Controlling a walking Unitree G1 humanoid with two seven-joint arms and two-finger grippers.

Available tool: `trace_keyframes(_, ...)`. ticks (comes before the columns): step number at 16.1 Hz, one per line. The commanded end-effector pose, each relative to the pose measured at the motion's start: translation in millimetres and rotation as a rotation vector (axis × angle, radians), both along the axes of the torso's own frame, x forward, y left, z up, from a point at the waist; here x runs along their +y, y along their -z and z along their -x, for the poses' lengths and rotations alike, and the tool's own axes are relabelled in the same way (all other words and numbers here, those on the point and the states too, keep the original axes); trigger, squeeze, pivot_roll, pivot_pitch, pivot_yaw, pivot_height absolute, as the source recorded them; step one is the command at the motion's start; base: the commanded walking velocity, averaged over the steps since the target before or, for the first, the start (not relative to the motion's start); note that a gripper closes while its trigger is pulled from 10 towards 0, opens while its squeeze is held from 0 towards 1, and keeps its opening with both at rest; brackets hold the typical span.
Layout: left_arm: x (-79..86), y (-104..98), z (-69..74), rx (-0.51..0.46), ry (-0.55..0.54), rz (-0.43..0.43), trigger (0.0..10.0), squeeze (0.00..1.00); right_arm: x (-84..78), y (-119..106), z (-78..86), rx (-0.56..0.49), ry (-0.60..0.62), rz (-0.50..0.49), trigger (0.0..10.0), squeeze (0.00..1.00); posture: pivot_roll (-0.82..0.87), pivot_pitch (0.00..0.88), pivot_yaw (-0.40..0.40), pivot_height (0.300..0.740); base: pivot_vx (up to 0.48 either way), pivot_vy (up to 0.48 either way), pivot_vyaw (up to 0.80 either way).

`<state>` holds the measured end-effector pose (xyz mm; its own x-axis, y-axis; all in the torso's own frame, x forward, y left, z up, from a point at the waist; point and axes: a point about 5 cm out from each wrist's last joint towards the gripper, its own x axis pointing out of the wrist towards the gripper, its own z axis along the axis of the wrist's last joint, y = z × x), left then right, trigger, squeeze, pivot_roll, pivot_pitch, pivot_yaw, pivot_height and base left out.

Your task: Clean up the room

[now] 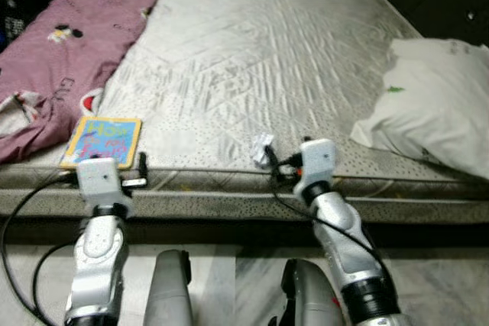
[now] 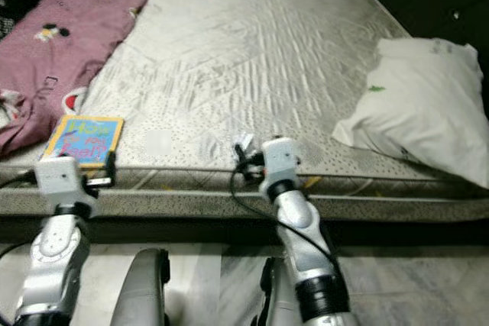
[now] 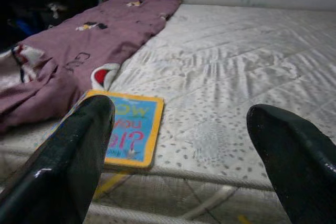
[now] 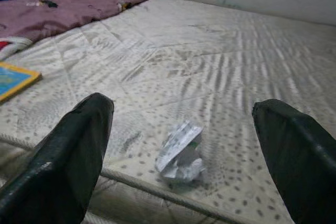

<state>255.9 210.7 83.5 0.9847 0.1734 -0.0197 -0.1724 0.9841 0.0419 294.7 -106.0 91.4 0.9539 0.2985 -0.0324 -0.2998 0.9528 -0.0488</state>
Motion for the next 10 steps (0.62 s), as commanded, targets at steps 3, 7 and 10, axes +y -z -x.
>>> trace_keyframes(3, -7.6, -1.3, -2.7, -0.01, 0.023, 0.008, 10.0, 0.0, -8.5, 1.3, -0.7, 0.002, 0.016, 0.016, 10.0, 0.0, 0.06, 0.0, -0.038, 0.575, 0.431, 0.0, 0.0)
trace_keyframes(7, -7.8, -1.2, -2.4, -0.012, 0.021, 0.008, 10.0, 0.0, -8.3, 1.6, -0.7, 0.003, 0.011, 0.017, 10.0, 0.0, 0.07, 0.0, -0.04, 0.575, 0.48, 0.0, 0.0)
trace_keyframes(10, -7.9, -1.1, -2.5, -0.011, 0.023, 0.006, 10.0, 0.0, -8.1, 1.5, -0.7, 0.002, 0.008, 0.019, 10.0, 0.0, 0.07, 0.0, -0.04, 0.575, 0.48, 0.0, 0.0)
